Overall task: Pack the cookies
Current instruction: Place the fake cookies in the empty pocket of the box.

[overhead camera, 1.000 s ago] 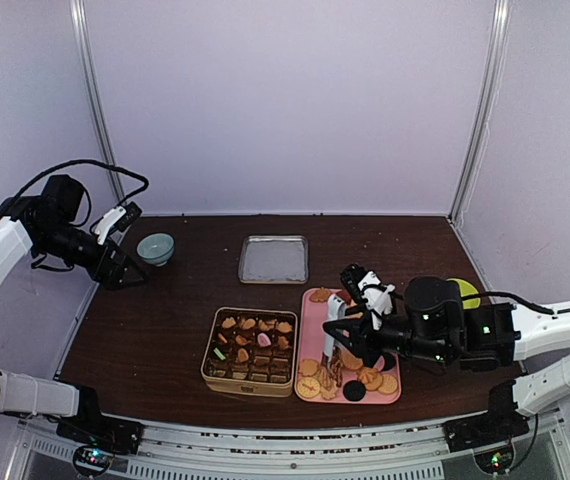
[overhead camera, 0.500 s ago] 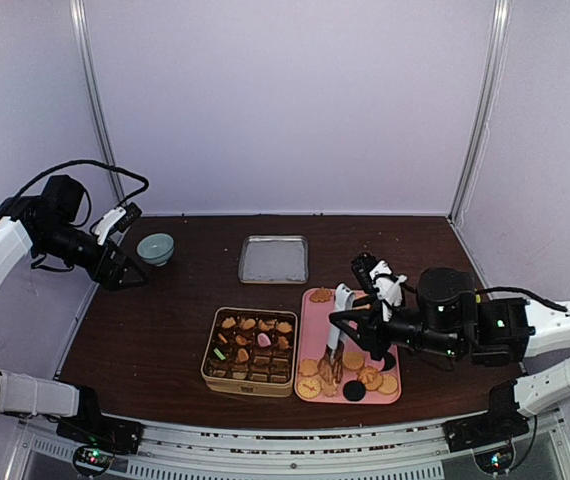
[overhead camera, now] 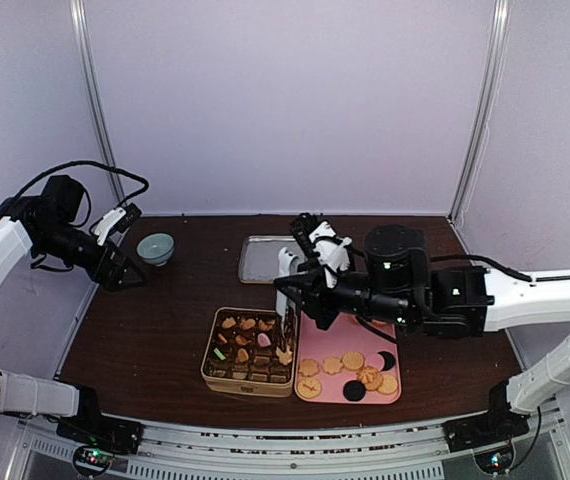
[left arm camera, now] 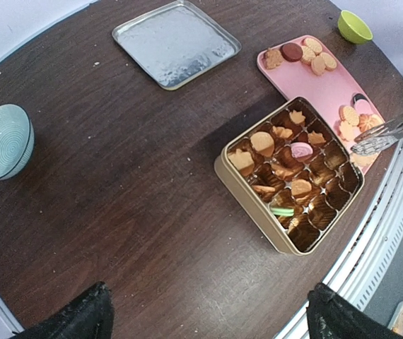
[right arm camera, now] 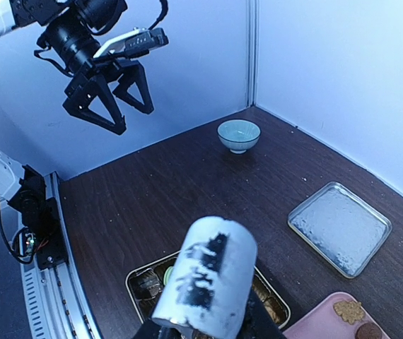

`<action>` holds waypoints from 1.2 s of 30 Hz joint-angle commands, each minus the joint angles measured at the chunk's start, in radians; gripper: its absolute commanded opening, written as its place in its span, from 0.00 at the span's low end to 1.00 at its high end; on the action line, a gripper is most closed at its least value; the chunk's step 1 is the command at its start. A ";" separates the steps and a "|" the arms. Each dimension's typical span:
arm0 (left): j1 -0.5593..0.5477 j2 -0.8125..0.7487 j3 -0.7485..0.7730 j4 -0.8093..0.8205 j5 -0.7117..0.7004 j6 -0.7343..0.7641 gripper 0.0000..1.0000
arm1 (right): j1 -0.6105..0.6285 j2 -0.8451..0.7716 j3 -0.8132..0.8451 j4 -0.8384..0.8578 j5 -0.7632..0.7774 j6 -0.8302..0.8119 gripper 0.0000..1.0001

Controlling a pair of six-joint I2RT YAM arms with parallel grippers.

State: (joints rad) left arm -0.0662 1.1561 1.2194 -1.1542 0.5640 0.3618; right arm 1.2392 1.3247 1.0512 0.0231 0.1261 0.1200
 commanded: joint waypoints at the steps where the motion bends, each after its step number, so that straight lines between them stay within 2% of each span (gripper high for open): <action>1: 0.008 -0.017 0.002 -0.001 -0.010 0.012 0.98 | 0.005 0.106 0.081 0.081 -0.026 -0.053 0.00; 10: 0.008 -0.024 -0.003 -0.001 -0.017 0.015 0.98 | 0.011 0.261 0.180 0.122 -0.024 -0.097 0.00; 25: 0.008 -0.029 -0.007 -0.001 -0.017 0.018 0.98 | 0.017 0.286 0.177 0.151 -0.056 -0.086 0.00; 33: 0.008 -0.037 -0.018 -0.001 -0.017 0.017 0.98 | 0.019 0.281 0.158 0.180 -0.046 -0.071 0.21; 36: 0.008 -0.035 -0.015 -0.001 -0.020 0.017 0.98 | 0.020 0.264 0.143 0.191 -0.036 -0.070 0.24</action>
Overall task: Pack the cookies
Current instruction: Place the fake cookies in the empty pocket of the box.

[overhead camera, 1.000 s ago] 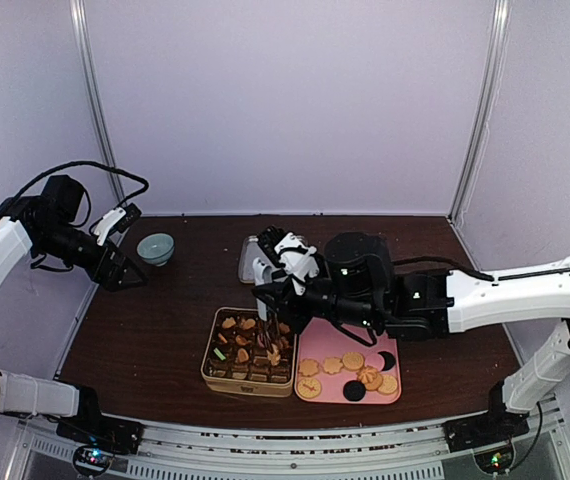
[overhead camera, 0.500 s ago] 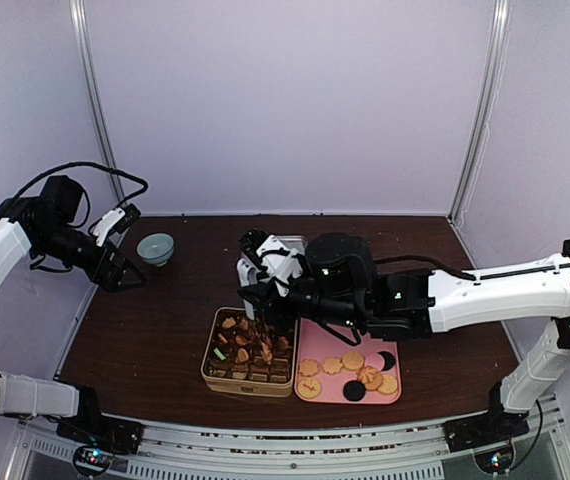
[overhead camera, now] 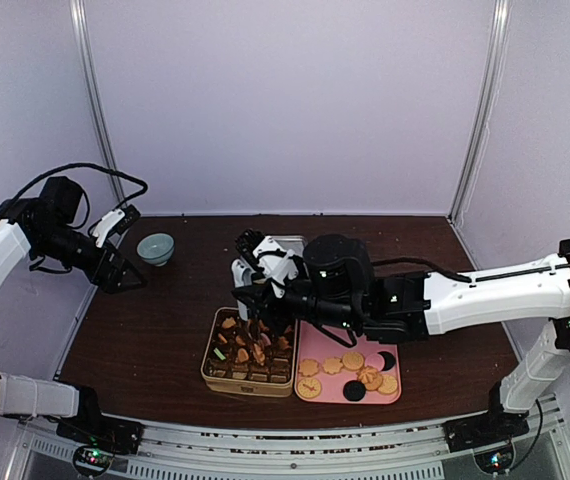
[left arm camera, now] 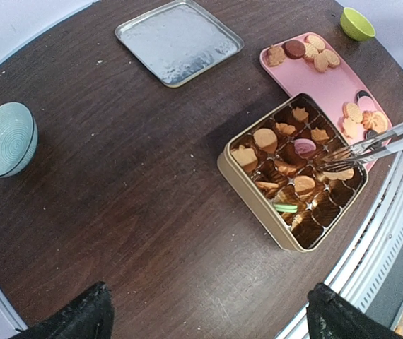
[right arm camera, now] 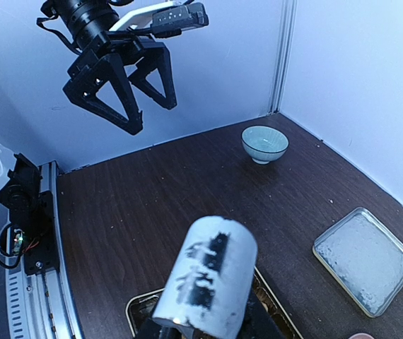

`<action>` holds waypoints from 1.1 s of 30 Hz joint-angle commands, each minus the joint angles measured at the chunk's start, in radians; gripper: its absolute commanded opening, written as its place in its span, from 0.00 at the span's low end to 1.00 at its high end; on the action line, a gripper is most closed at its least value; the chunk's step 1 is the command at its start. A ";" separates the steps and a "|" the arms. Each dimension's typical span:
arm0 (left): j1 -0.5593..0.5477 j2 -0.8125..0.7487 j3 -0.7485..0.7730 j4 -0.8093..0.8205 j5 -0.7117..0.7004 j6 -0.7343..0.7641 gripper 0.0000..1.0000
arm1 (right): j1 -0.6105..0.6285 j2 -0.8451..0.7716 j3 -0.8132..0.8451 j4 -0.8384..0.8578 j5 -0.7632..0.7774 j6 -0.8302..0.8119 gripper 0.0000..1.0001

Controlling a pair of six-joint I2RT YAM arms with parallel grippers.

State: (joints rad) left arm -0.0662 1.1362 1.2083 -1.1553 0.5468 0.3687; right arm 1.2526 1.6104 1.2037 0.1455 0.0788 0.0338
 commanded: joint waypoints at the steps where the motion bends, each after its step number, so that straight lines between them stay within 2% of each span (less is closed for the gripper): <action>1: 0.009 -0.014 -0.002 0.000 -0.002 0.010 0.98 | 0.007 -0.027 -0.013 0.071 0.015 0.017 0.24; 8: 0.008 -0.007 0.005 0.001 0.004 0.006 0.98 | 0.007 -0.052 -0.030 0.077 0.018 0.017 0.28; 22: 0.008 -0.007 0.007 0.000 0.001 0.006 0.98 | 0.005 -0.114 -0.075 0.070 0.034 0.016 0.28; 33: 0.008 -0.015 0.005 0.000 -0.011 0.007 0.98 | 0.005 -0.050 -0.073 0.076 -0.011 0.042 0.28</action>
State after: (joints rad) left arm -0.0662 1.1362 1.2083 -1.1553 0.5415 0.3687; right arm 1.2526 1.5368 1.1366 0.1783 0.0784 0.0601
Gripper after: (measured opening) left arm 0.978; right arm 0.279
